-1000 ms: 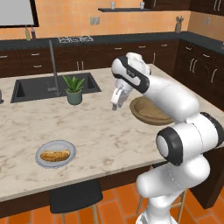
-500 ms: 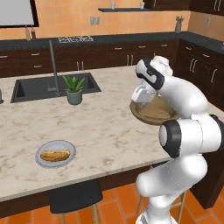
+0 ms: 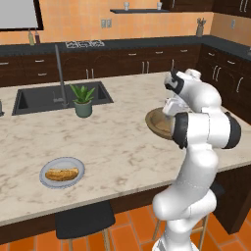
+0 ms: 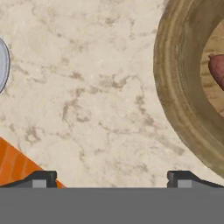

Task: Place one bun and one sausage from the bowl on each plate.

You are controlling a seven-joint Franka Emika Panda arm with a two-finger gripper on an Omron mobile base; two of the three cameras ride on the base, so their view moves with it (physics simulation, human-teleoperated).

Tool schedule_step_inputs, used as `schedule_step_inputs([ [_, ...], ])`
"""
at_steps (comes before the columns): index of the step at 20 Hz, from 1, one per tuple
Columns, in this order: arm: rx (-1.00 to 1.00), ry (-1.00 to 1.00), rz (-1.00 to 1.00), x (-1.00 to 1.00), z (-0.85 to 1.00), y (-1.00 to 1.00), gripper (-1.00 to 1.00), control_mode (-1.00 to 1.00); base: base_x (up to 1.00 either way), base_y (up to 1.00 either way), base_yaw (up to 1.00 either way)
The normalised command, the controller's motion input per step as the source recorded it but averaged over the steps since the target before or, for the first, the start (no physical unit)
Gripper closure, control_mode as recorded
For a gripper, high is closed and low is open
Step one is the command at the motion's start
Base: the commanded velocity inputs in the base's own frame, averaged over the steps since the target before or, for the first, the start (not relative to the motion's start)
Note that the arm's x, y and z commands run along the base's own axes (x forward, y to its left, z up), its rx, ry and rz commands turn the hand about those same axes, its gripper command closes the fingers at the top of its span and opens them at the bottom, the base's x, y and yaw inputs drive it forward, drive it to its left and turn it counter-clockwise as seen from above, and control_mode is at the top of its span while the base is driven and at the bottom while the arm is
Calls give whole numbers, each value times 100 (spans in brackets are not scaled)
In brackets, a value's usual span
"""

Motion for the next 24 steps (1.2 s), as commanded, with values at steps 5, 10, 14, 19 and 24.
schedule_step_inputs([
  [5, -3, -3, 1, 25, -62, -79, -100, -100, 0, 0, 0],
  [10, 0, 0, 12, 53, 0, -32, -100, -100, 0, 0, 0],
  [14, 0, -1, 17, 53, -51, 0, -100, -100, 0, 0, 0],
  [19, 0, -3, 19, 25, -73, 3, -100, -100, 0, 0, 0],
  [24, 0, -5, 6, 4, -47, 10, -100, -100, 0, 0, 0],
])
